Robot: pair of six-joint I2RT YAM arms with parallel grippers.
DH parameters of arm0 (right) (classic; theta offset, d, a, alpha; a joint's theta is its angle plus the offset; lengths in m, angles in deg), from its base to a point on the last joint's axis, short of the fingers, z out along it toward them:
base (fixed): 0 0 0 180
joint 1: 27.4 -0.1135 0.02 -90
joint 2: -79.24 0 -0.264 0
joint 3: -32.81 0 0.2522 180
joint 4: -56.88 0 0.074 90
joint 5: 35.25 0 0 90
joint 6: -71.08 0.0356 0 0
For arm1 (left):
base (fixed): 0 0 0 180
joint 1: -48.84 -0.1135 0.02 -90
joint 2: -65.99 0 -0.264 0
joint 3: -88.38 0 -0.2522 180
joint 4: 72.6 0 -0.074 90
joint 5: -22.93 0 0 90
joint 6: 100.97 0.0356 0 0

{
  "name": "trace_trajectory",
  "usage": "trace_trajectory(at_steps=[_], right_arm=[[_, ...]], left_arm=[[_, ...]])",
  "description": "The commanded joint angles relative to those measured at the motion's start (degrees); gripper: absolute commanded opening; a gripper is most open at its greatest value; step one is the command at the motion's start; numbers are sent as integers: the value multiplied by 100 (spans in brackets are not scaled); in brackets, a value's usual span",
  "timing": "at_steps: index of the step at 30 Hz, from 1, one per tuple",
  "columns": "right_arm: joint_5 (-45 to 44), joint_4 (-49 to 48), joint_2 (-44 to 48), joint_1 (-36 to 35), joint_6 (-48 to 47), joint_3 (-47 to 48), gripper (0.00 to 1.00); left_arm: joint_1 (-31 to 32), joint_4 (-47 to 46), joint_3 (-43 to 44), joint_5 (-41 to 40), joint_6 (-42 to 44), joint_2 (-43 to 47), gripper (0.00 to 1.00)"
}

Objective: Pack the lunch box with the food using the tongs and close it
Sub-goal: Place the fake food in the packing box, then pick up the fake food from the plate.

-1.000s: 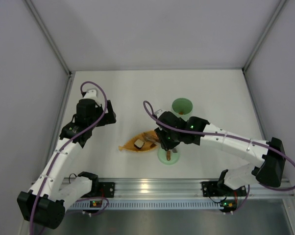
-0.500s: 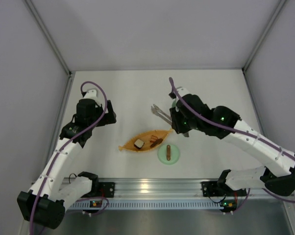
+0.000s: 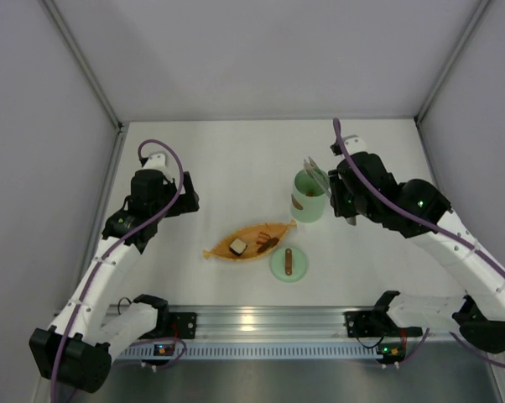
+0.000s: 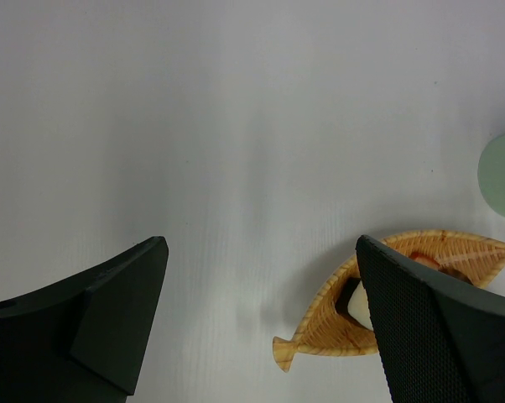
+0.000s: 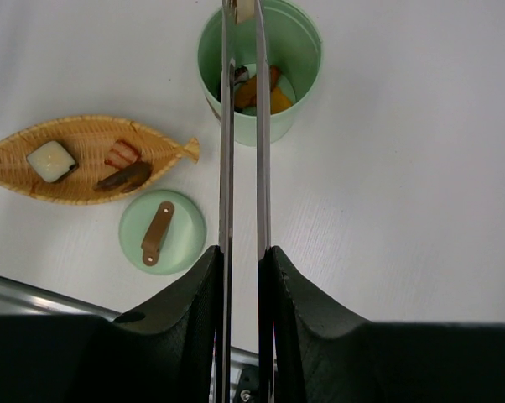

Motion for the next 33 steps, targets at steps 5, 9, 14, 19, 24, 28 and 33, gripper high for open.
trace_trajectory(at_steps=[5,9,14,19,24,28,33], right_arm=[[-167,207,299,99,21,-138,27],[-141,242,307,99,38,-165,32],[-106,242,307,99,29,-165,36],[8,251,299,99,-23,-68,40],[614,102,106,99,-129,187,39],[1159,-56,-70,30,-173,310,37],[1230,-135,-325,-392,-77,547,37]], left_arm=[[-20,-143,106,51,46,-35,99],[-20,-134,106,51,46,-35,99],[-20,-134,106,51,46,-26,99],[-20,-143,97,60,37,-35,99],[-20,-143,106,68,37,-35,99],[-20,-143,97,60,37,-35,99],[-20,-143,97,42,46,-43,99]])
